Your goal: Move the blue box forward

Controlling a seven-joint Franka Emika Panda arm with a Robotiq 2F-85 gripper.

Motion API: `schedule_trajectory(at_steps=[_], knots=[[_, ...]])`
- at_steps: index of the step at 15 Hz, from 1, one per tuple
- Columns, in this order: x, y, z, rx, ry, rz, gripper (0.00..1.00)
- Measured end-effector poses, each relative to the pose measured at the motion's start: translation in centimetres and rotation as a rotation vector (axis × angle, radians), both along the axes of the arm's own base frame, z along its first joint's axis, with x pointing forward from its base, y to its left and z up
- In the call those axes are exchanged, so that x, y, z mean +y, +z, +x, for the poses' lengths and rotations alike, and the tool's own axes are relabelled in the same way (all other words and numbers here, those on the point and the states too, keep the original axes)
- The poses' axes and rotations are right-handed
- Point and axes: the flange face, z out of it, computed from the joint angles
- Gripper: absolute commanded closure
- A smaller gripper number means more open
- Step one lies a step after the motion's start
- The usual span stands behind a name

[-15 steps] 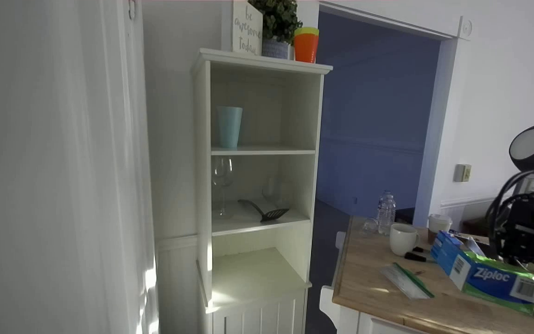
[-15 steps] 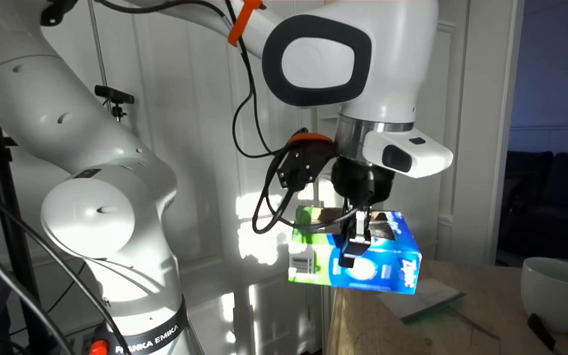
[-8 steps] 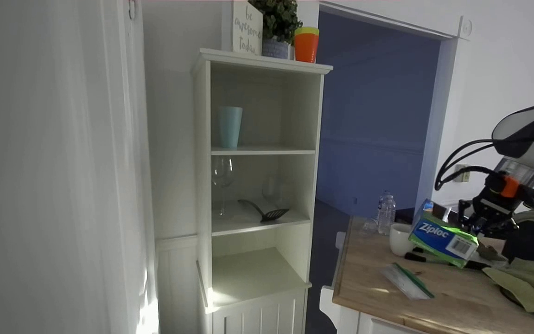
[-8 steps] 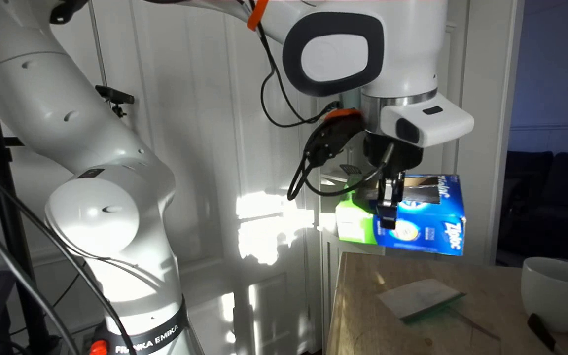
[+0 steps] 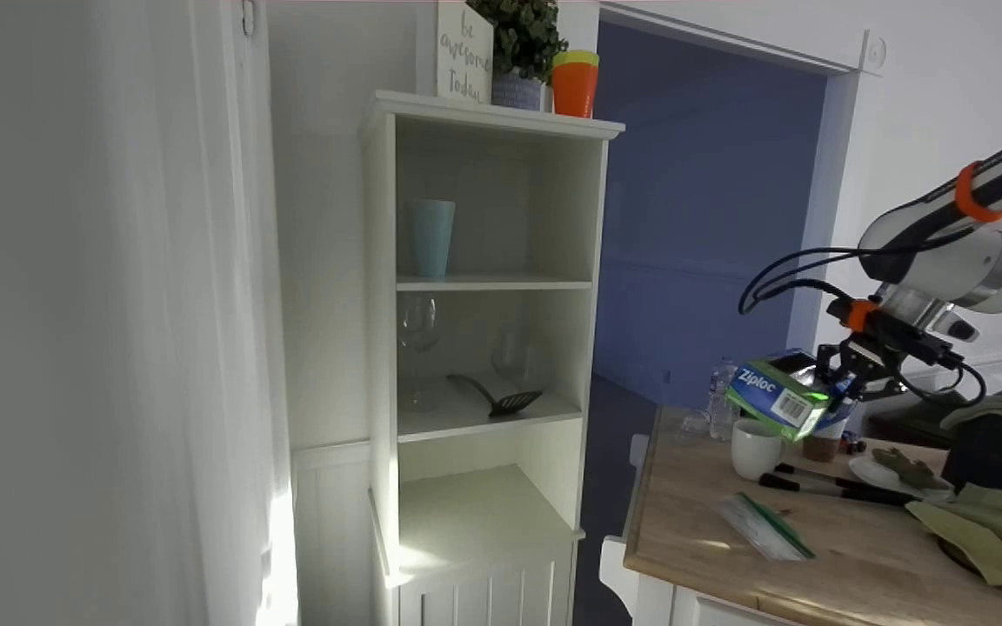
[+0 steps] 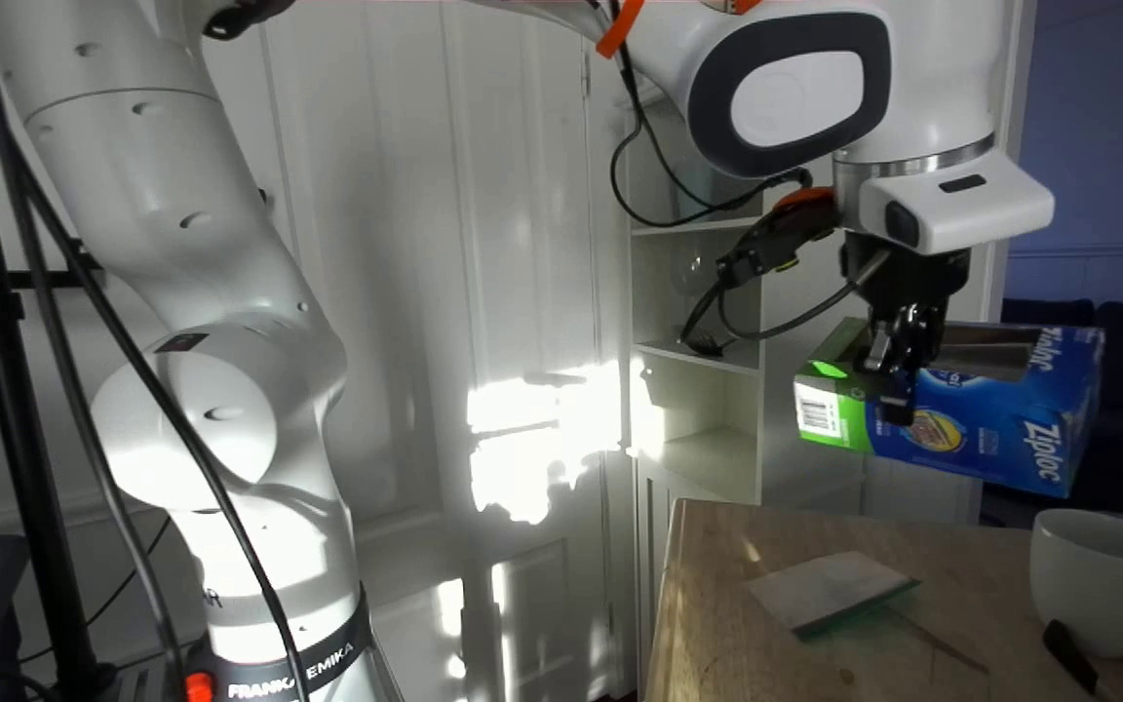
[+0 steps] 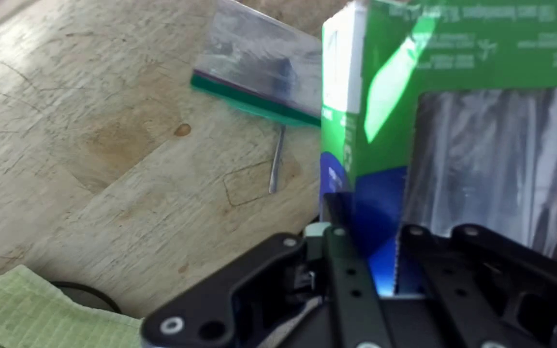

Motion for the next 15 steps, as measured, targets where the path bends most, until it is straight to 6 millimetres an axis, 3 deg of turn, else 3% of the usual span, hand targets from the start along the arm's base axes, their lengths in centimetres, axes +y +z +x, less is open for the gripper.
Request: schedule_trajectory(at_steps=[4,7,13,15], knots=[[-3.0,1.4,4.2,-0.003,-0.17,0.027,0.98],[-6.1,1.6,6.2,0.031,-0.299,0.075,0.98],[-13.7,-1.9,7.3,0.171,-0.559,0.176,0.98],[-15.6,-3.1,7.4,0.22,-0.616,0.198,0.94]])
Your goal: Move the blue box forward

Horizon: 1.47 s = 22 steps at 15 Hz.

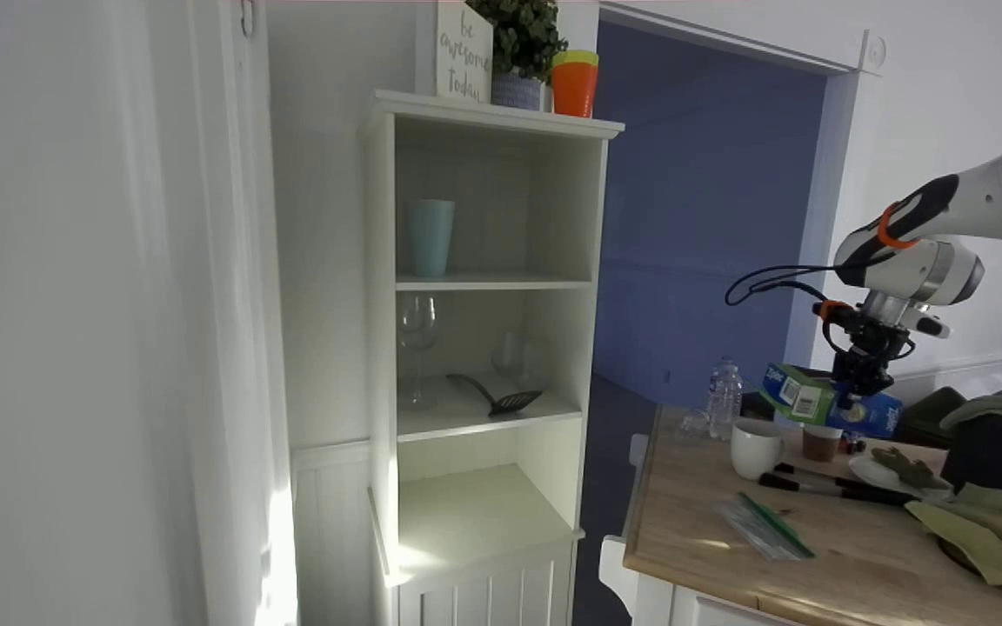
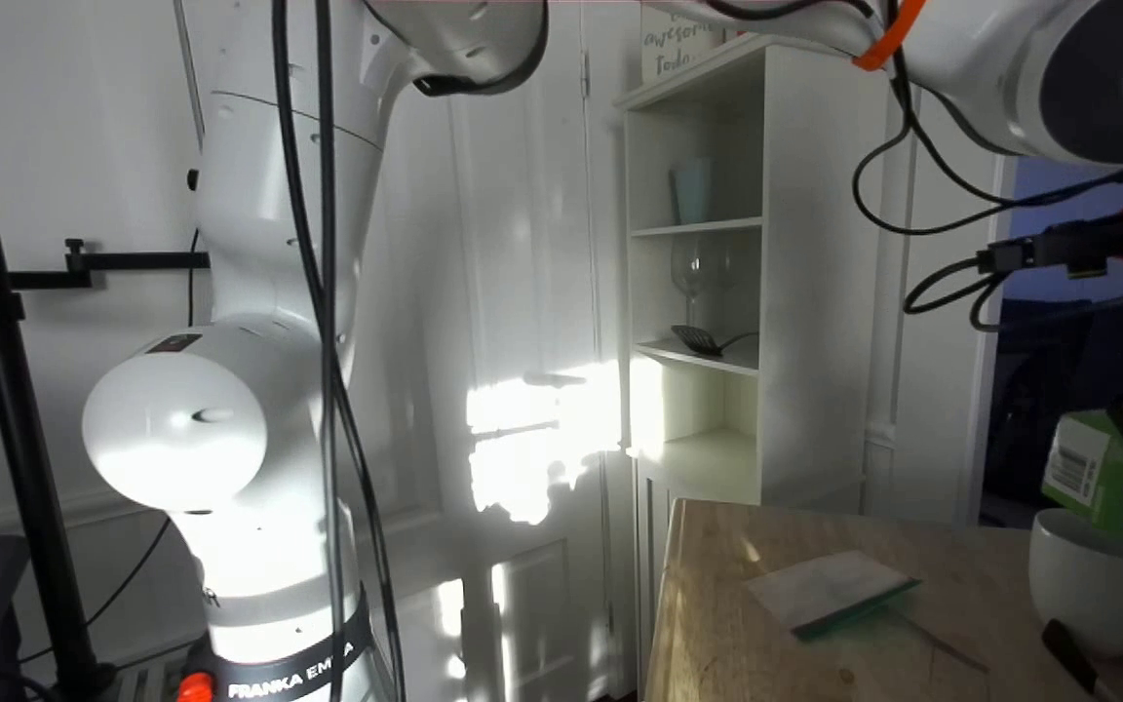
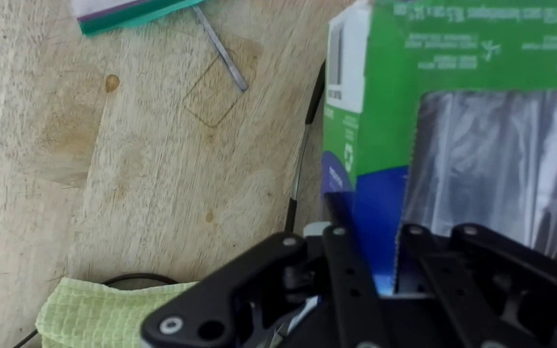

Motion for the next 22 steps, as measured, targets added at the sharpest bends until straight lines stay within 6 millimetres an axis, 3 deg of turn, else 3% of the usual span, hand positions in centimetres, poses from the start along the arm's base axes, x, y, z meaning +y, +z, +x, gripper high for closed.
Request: schedule_trajectory(at_steps=[3,4,7,14,22], knots=[[-1.1,-0.8,0.4,0.016,-0.01,0.016,0.94],[-1.1,-0.8,0.5,0.016,-0.009,0.015,0.98],[-1.1,-1.0,0.6,0.02,-0.007,0.016,0.98],[-0.9,-3.4,1.3,0.077,-0.158,0.054,0.98],[-1.4,-3.3,3.0,0.128,-0.244,0.092,0.98]])
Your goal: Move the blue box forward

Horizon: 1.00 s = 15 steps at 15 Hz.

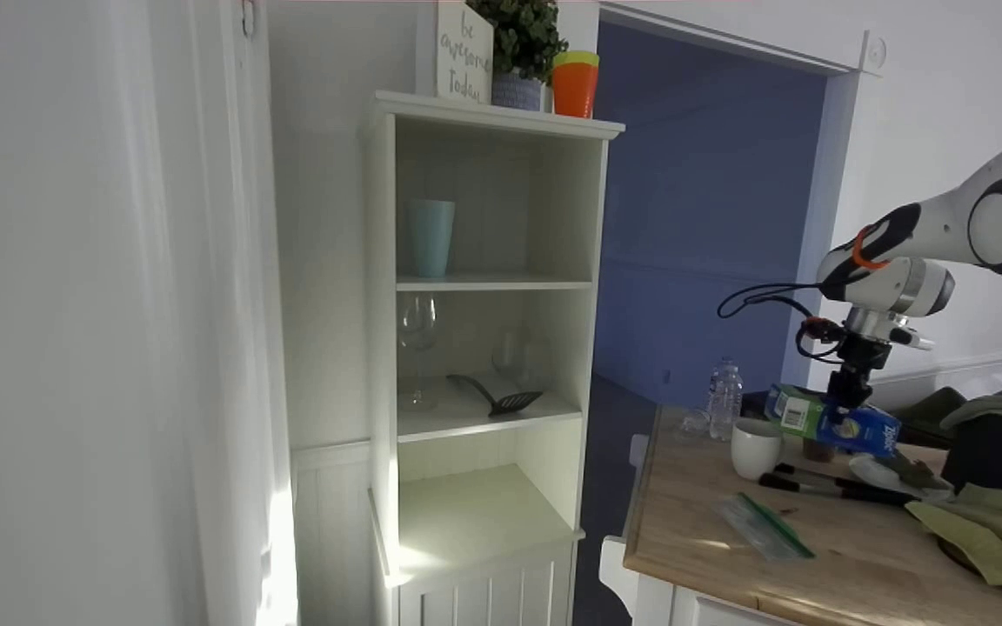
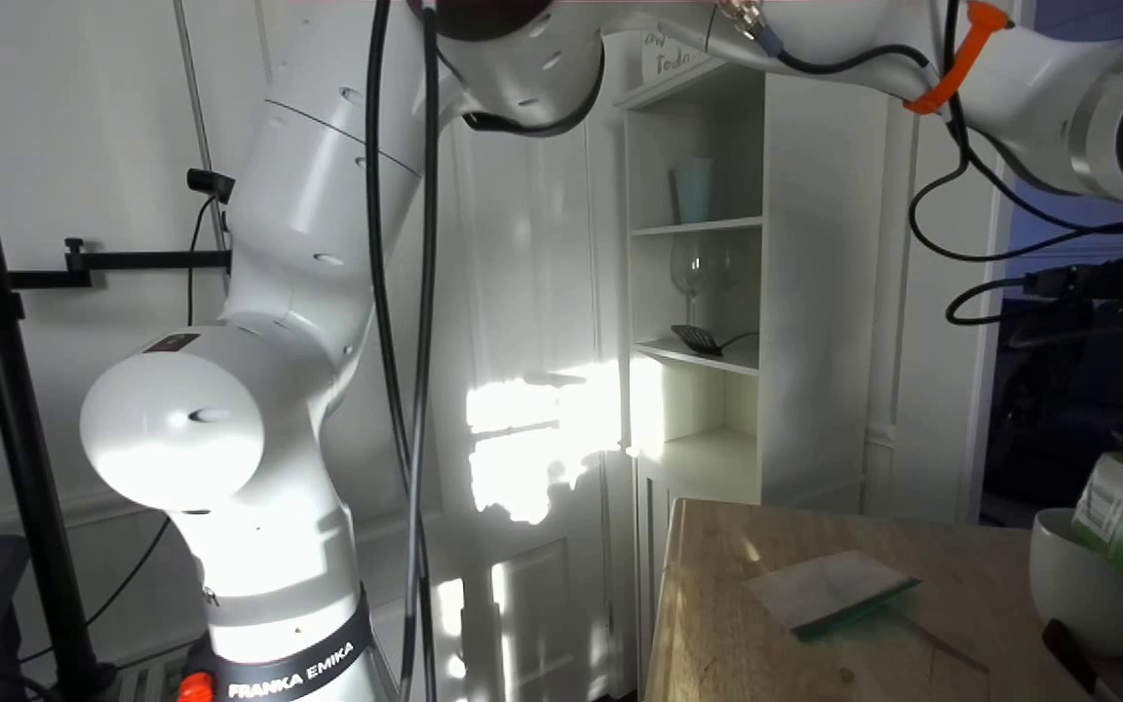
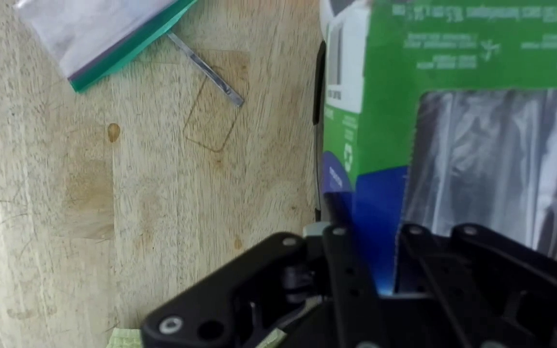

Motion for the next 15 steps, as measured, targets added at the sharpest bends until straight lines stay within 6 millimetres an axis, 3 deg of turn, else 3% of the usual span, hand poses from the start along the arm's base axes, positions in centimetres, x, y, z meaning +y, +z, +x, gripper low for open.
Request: schedule_trajectory(at_steps=[15], knots=[[-1.7,-1.0,3.8,0.071,-0.049,0.043,0.98]])
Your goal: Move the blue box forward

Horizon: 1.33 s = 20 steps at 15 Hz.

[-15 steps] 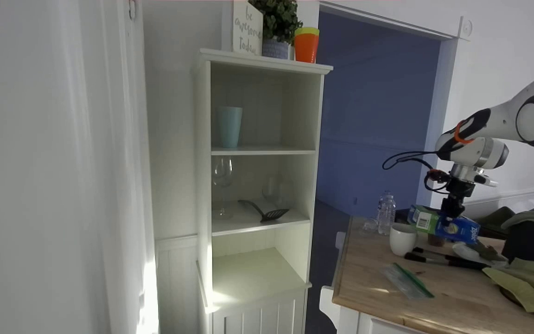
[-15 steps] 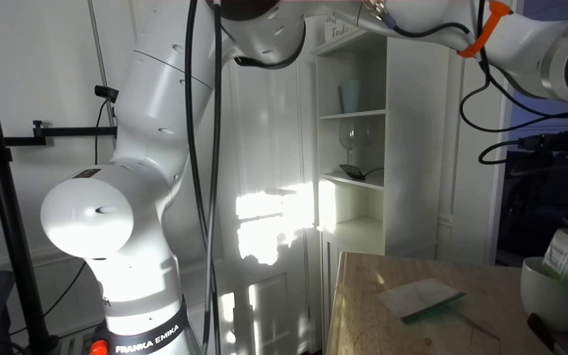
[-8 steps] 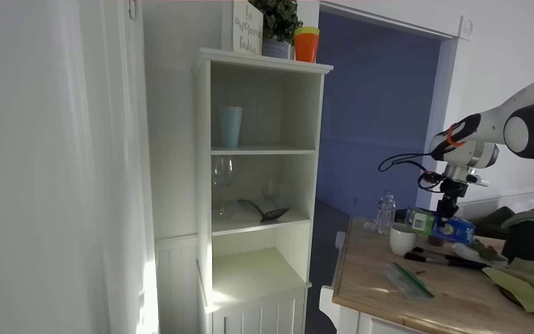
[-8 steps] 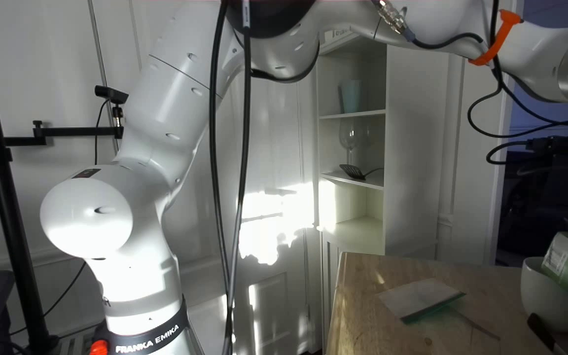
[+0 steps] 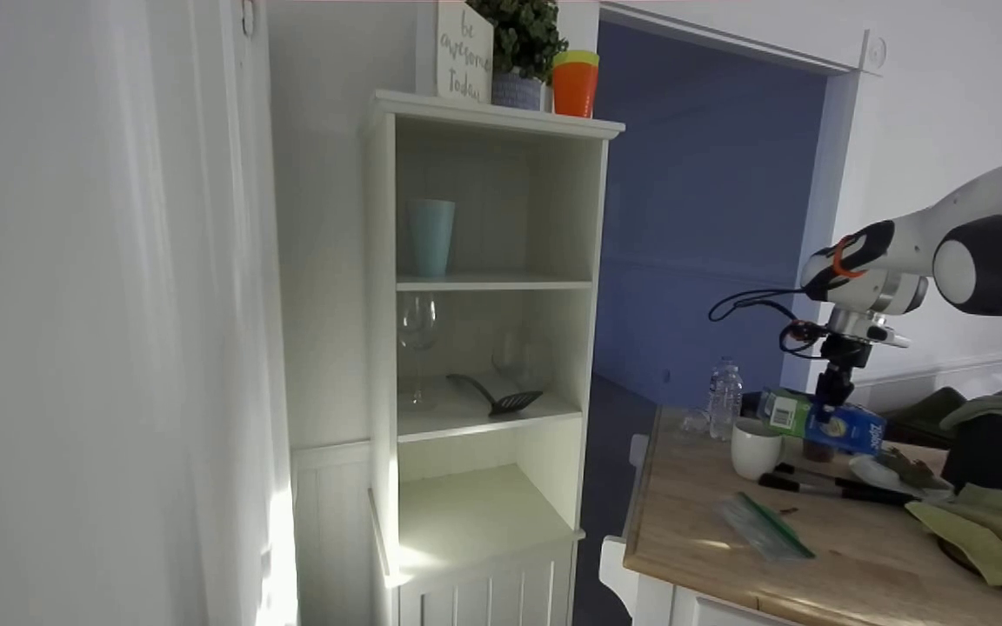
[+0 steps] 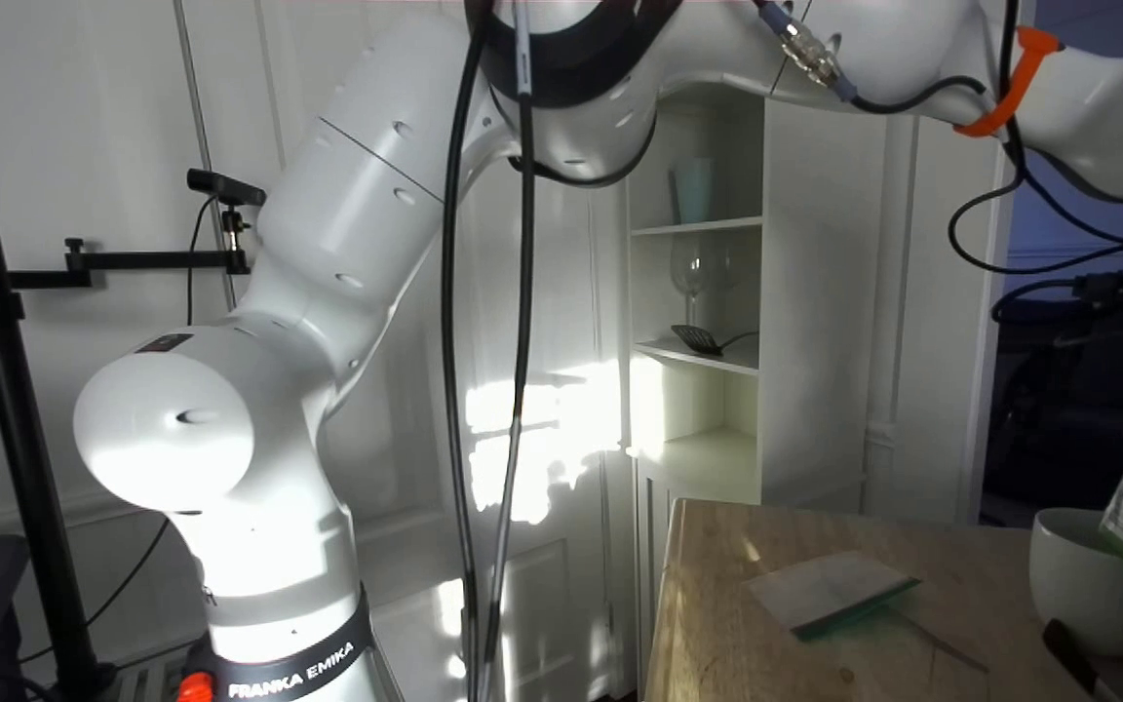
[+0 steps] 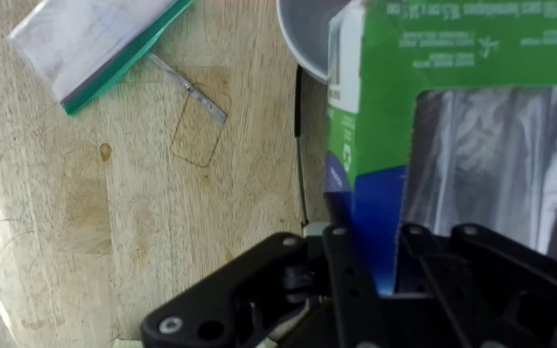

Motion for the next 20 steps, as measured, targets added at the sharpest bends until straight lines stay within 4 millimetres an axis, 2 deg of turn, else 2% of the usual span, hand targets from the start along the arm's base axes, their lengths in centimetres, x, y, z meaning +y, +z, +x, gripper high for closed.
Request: schedule_trajectory(at_steps=[12,16,20], knots=[[-0.2,-0.3,0.4,0.141,-0.131,0.113,0.98],[-1.0,0.2,0.7,0.156,-0.199,0.153,0.98],[-2.2,-0.5,1.2,0.154,-0.255,0.191,0.98]])
